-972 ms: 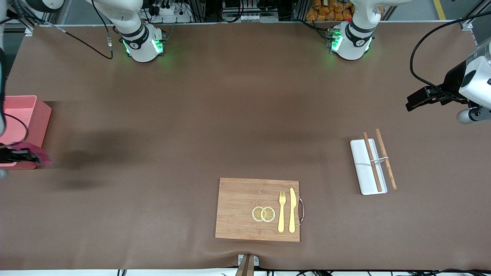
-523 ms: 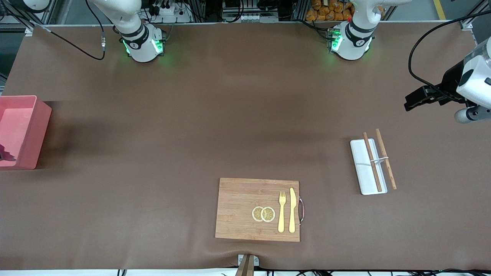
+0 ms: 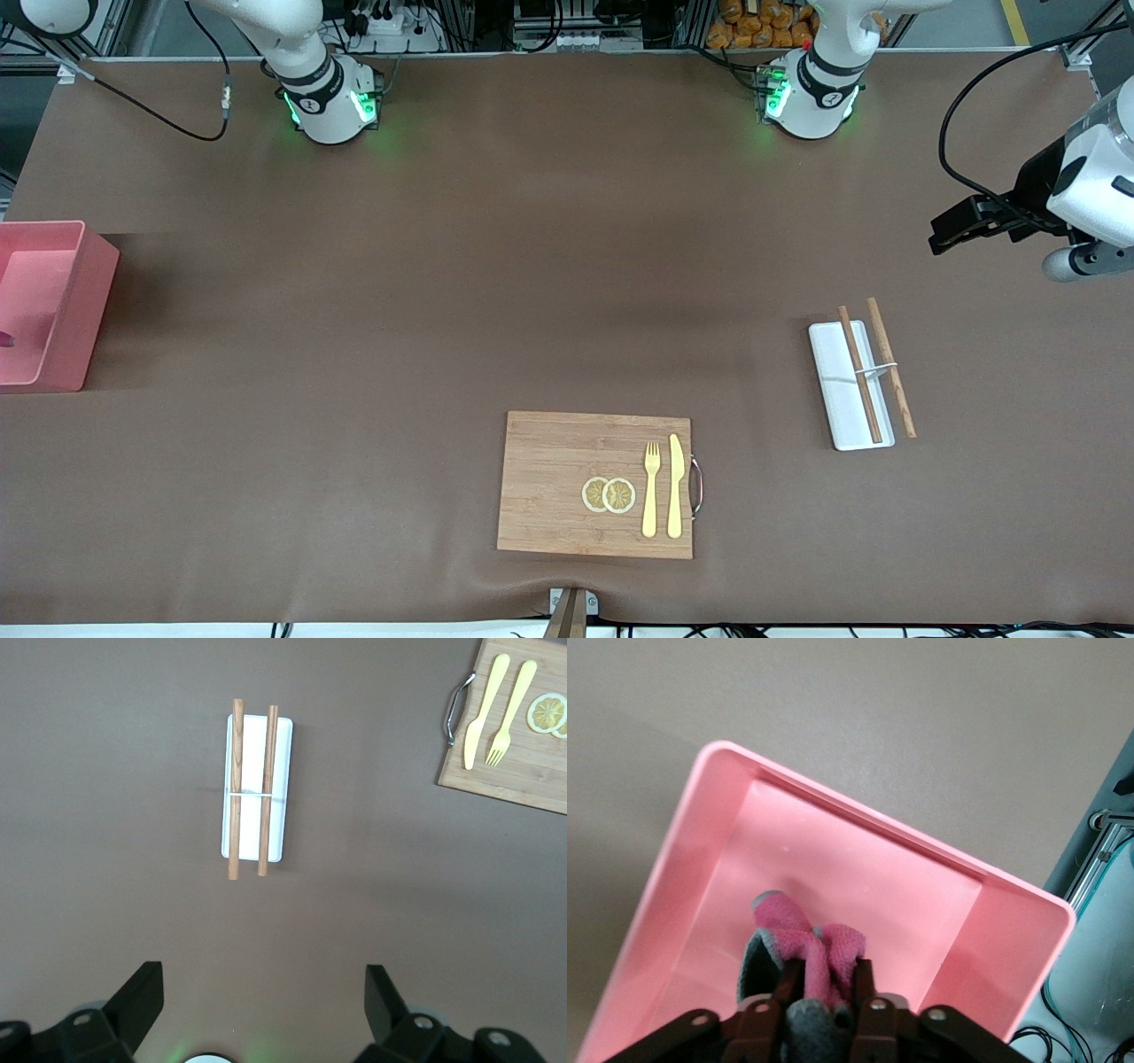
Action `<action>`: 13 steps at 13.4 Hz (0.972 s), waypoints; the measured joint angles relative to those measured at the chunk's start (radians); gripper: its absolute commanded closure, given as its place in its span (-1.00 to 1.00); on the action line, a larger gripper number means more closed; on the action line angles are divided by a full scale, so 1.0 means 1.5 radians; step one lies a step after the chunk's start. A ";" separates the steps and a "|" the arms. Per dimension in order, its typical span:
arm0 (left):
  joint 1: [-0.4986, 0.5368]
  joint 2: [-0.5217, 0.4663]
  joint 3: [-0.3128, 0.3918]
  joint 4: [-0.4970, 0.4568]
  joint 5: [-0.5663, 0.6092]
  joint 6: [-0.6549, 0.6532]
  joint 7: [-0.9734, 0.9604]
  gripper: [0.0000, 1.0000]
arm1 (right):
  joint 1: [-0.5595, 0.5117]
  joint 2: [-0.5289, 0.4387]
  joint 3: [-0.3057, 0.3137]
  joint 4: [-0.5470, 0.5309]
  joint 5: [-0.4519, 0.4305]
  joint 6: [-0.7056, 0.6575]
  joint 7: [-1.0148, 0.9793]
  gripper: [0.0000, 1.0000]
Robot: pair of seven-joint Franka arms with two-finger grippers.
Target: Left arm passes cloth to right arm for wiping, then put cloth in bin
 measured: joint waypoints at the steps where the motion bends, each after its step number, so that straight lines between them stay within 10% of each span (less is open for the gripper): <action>1: 0.000 -0.001 0.000 -0.001 0.000 0.000 0.000 -1.00 | -0.001 0.007 0.000 0.000 0.000 0.007 0.000 -1.00; 13: 0.005 -0.019 0.001 -0.008 0.011 0.000 0.031 -1.00 | 0.087 -0.088 0.052 0.037 0.020 -0.081 0.097 -1.00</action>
